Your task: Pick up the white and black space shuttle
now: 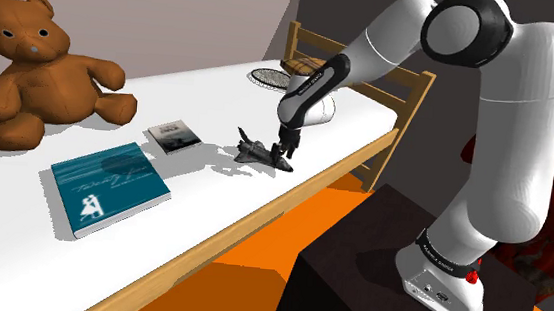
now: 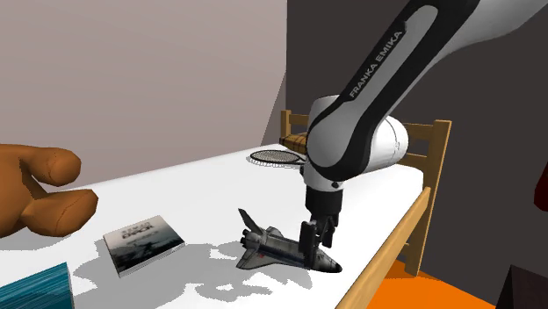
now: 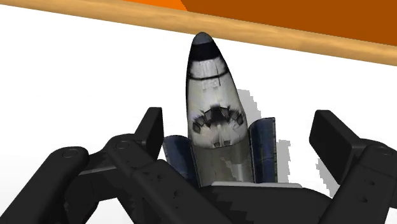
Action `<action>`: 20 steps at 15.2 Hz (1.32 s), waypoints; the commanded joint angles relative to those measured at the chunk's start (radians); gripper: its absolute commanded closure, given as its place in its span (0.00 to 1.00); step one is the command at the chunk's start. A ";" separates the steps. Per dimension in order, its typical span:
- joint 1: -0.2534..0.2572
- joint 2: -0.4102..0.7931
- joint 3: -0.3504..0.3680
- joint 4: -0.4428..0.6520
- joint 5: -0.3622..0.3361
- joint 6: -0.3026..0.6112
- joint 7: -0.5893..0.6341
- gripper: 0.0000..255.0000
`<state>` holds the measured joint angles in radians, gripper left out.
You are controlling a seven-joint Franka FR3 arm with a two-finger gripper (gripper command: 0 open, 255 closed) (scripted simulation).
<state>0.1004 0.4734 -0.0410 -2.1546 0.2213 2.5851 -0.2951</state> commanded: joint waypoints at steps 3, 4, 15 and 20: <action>-0.005 0.053 0.008 0.016 0.010 0.037 -0.010 0.00; -0.006 0.060 0.010 0.018 0.012 0.042 -0.011 0.00; -0.006 0.060 0.010 0.018 0.012 0.042 -0.011 1.00; 0.001 -0.002 -0.001 0.004 -0.001 -0.006 0.002 1.00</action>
<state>0.1018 0.4848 -0.0403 -2.1428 0.2217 2.5848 -0.2929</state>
